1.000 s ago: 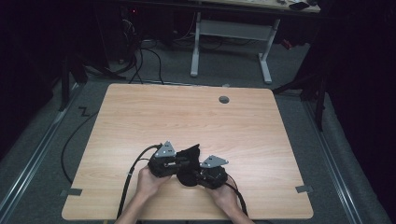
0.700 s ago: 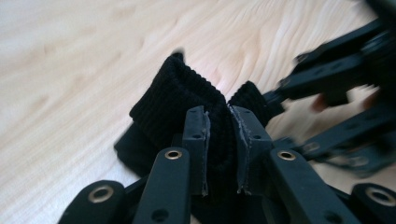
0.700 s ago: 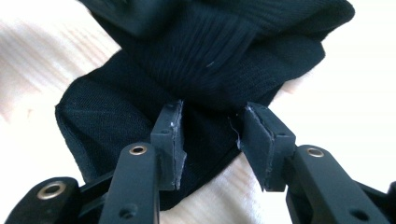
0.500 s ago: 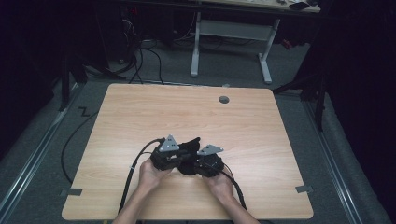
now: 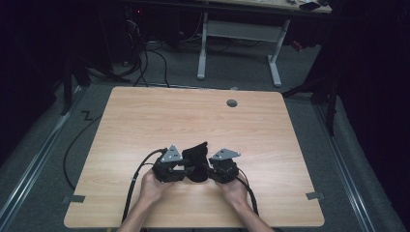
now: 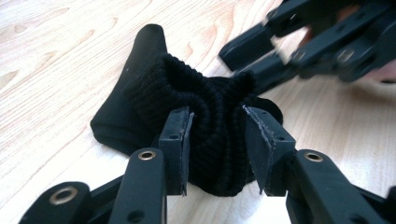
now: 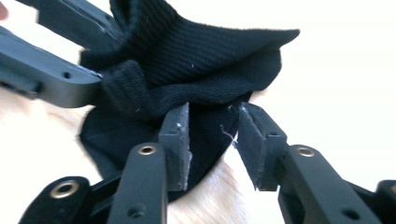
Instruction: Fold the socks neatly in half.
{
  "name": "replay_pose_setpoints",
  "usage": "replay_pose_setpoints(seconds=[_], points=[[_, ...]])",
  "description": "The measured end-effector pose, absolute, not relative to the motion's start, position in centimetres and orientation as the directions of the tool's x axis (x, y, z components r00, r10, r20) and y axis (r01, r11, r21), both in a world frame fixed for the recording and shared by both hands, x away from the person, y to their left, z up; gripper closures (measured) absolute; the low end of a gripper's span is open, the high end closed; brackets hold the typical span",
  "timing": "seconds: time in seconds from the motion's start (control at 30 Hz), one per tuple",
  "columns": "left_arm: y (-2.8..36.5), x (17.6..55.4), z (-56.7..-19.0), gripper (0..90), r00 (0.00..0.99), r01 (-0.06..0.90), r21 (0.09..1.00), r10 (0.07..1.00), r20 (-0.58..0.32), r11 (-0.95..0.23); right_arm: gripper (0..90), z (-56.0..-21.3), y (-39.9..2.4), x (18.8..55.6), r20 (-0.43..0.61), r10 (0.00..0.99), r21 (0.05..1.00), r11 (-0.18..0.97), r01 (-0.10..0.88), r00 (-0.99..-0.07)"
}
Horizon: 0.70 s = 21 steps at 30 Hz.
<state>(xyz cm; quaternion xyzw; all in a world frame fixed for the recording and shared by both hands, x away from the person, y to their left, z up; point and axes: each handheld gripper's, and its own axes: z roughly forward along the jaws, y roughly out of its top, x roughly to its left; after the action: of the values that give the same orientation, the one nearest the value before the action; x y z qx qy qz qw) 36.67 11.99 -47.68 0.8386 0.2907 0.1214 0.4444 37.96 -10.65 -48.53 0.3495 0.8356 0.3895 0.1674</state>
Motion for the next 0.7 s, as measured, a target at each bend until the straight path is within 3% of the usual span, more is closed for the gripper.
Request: replay_pose_setpoints(seconds=[0.17,0.47,0.6,0.7], points=[[11.8,36.0,-47.8,61.8,0.815,0.381,0.823,0.573,-0.084,-0.421,72.3,-46.7,-11.4,37.0,0.004,0.691,0.799,0.432,0.417,-0.723],[11.5,35.4,-47.6,62.4,0.832,0.379,0.820,0.546,-0.098,-0.429,71.6,-47.4,-10.1,37.4,-0.010,0.655,0.752,0.503,0.426,-0.755],[11.6,35.2,-47.6,62.6,0.831,0.382,0.821,0.546,-0.104,-0.424,68.7,-47.1,-11.3,37.2,0.021,0.688,0.784,0.439,0.439,-0.725],[12.2,35.1,-47.2,61.5,0.810,0.390,0.838,0.574,-0.116,-0.381,67.2,-44.7,-11.6,36.6,-0.002,0.687,0.835,0.401,0.377,-0.727]])
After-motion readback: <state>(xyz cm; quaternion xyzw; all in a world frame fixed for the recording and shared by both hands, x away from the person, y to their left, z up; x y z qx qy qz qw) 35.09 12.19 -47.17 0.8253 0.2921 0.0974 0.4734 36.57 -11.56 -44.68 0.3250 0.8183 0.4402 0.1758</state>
